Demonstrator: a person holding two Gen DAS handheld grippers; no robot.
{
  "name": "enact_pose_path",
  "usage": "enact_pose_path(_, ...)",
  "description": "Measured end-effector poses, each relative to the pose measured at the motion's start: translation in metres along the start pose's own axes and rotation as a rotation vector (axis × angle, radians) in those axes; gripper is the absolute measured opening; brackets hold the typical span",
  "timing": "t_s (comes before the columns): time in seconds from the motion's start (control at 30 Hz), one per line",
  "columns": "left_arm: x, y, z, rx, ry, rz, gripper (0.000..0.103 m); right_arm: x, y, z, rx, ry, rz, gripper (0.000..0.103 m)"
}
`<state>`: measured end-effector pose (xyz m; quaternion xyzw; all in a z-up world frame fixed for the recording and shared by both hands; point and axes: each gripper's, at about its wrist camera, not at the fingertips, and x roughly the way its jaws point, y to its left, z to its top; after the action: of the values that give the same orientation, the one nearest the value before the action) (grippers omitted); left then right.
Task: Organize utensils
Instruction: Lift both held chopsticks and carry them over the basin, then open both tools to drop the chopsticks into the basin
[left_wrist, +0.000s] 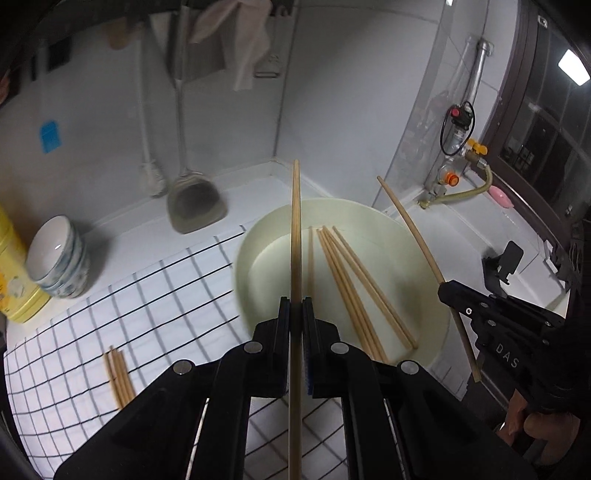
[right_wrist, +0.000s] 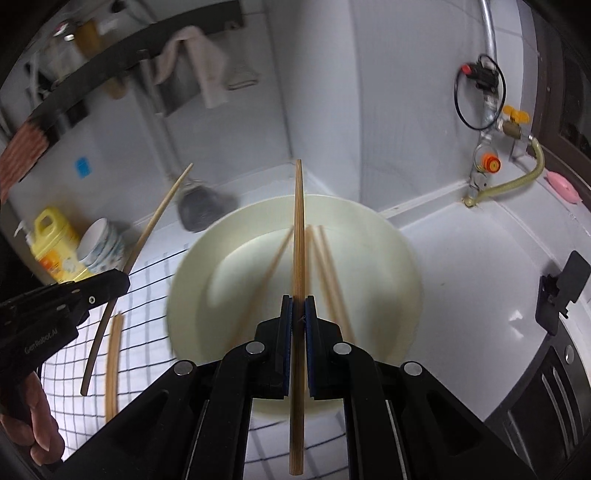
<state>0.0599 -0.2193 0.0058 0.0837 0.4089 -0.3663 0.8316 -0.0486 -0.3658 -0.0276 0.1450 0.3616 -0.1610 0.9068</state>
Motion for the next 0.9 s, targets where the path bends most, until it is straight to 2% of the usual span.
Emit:
enact_pose_path(0.23, 0.065, -0.027, 0.015, 0.036, 0.09, 0.006, 0.007, 0.054, -0.03, 0.011, 0.026, 0.081, 0.024, 0.006)
enact_pose_path(0.43, 0.106, -0.03, 0.013, 0.032, 0.159, 0.021, 0.007, 0.094, -0.034, 0.011, 0.018, 0.17, 0.037, 0.006)
enact_pose_path(0.63, 0.133, -0.028, 0.011, 0.028, 0.206, 0.039, 0.007, 0.111, -0.037, 0.011, 0.015, 0.208, 0.04, 0.006)
enact_pose_path(0.9, 0.143, -0.022, 0.01, 0.01, 0.239, 0.06, 0.008, 0.117, -0.04, 0.011, 0.01, 0.22, 0.033, 0.007)
